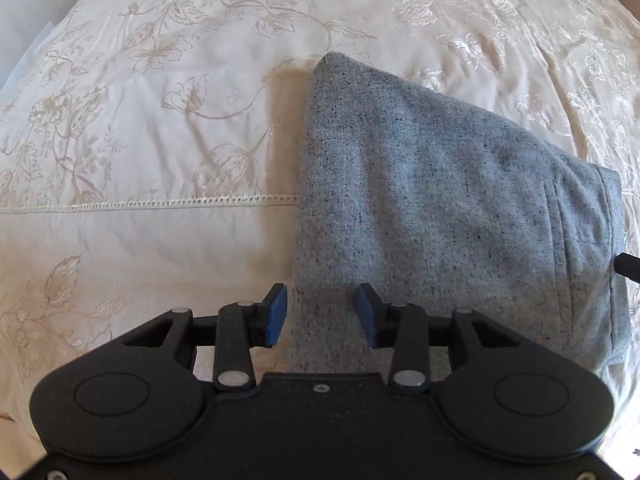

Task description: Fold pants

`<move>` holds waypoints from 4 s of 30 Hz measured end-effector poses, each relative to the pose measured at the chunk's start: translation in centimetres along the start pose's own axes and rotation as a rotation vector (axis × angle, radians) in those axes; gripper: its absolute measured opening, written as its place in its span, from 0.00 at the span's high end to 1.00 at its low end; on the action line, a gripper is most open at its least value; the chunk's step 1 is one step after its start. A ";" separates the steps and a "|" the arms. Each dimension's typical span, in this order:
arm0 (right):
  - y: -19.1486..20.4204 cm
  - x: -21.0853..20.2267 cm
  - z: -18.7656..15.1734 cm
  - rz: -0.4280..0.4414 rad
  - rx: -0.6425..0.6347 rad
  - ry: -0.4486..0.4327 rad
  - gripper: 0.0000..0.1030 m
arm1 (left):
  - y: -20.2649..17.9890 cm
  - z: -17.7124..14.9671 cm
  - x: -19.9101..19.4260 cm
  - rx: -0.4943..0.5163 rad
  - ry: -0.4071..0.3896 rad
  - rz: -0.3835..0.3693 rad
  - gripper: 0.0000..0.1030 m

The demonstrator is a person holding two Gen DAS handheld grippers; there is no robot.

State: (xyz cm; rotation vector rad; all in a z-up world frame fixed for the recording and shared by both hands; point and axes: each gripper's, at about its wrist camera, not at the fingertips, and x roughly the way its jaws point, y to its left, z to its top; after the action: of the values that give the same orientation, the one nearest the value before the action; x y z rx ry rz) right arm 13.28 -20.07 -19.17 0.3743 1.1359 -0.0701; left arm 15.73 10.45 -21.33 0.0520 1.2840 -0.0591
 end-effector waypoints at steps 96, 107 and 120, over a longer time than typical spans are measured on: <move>22.3 -10.7 2.7 0.242 -0.445 -0.090 0.72 | 4.2 1.5 -13.1 -0.339 -0.176 0.159 0.77; 22.8 -11.8 2.0 0.256 -0.486 -0.087 0.72 | 4.4 1.2 -13.4 -0.358 -0.169 0.162 0.77; 23.1 -12.5 1.4 0.256 -0.479 -0.094 0.71 | 4.3 0.5 -13.6 -0.353 -0.160 0.180 0.77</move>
State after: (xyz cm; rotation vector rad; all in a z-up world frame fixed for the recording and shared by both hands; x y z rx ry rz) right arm 14.79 -0.57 -1.57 0.0841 0.9667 0.3999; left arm 12.66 14.95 -8.10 -0.1385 1.1100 0.3122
